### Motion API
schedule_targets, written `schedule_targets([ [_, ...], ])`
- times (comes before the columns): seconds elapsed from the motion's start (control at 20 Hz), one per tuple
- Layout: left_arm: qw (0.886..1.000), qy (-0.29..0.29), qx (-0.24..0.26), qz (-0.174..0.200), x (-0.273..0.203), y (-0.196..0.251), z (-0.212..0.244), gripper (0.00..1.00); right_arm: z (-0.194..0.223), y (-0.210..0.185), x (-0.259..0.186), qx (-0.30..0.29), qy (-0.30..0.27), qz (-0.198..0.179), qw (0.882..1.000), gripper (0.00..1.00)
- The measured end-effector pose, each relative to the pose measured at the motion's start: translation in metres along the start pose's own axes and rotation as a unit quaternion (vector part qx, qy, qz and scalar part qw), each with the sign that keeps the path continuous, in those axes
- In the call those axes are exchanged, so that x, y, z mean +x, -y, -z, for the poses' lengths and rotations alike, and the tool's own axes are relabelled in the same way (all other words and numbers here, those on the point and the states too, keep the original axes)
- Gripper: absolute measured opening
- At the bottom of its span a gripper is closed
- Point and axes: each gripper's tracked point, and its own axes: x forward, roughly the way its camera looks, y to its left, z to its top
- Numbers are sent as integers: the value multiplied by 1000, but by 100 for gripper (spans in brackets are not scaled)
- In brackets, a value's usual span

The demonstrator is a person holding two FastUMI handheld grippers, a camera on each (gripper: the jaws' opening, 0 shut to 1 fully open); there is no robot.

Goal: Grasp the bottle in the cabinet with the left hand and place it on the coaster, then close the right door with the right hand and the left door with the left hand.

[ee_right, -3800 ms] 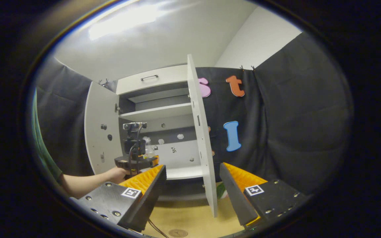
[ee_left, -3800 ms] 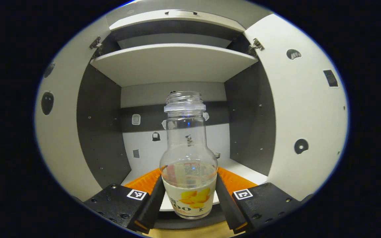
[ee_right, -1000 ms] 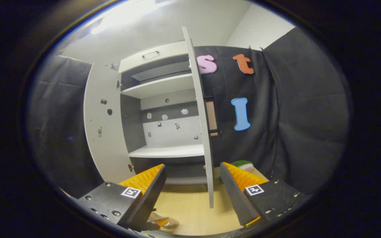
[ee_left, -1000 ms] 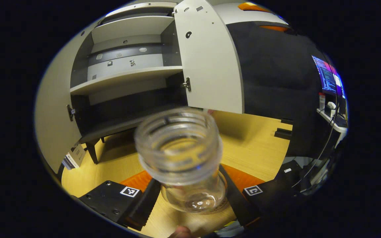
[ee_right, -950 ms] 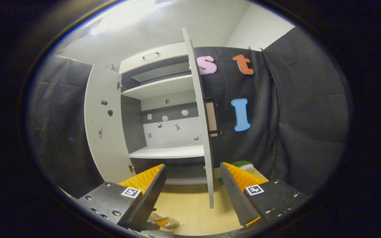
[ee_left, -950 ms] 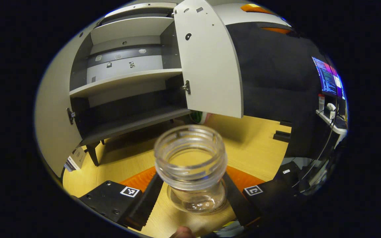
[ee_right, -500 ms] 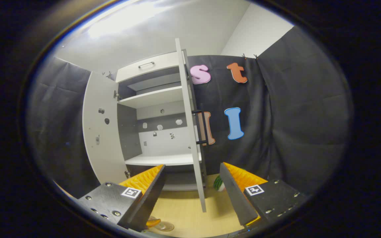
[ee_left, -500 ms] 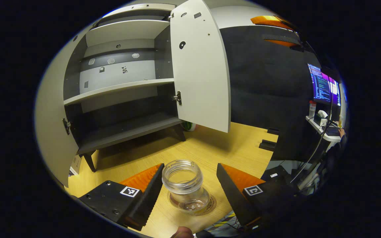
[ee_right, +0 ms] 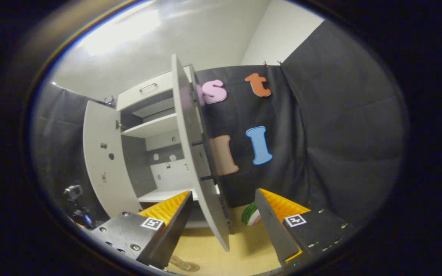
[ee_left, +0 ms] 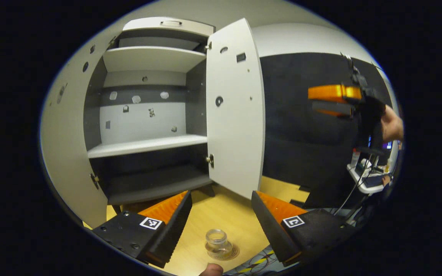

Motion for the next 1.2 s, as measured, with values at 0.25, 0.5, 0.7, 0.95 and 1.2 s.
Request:
schedule_targets([
  [0.25,997,56,15,-42,-19,-35,-80,98,7,36,55,-29,-36,46,998,98],
  [0.5,997,57,19,-50,-53,-76,-95,98,3,32,107,-60,-52,20,997,98],
  [0.7,994,41,53,-90,-88,-118,-72,98,-5,-8,145,-43,-48,-26,998,99],
  [0.95,990,28,24,-134,-117,-158,-60,98,-9,-22,152,-99,-56,-46,992,95],
  [1.2,986,40,6,-160,-133,-192,-70,99,-11,-22,149,-97,-44,-23,994,95],
])
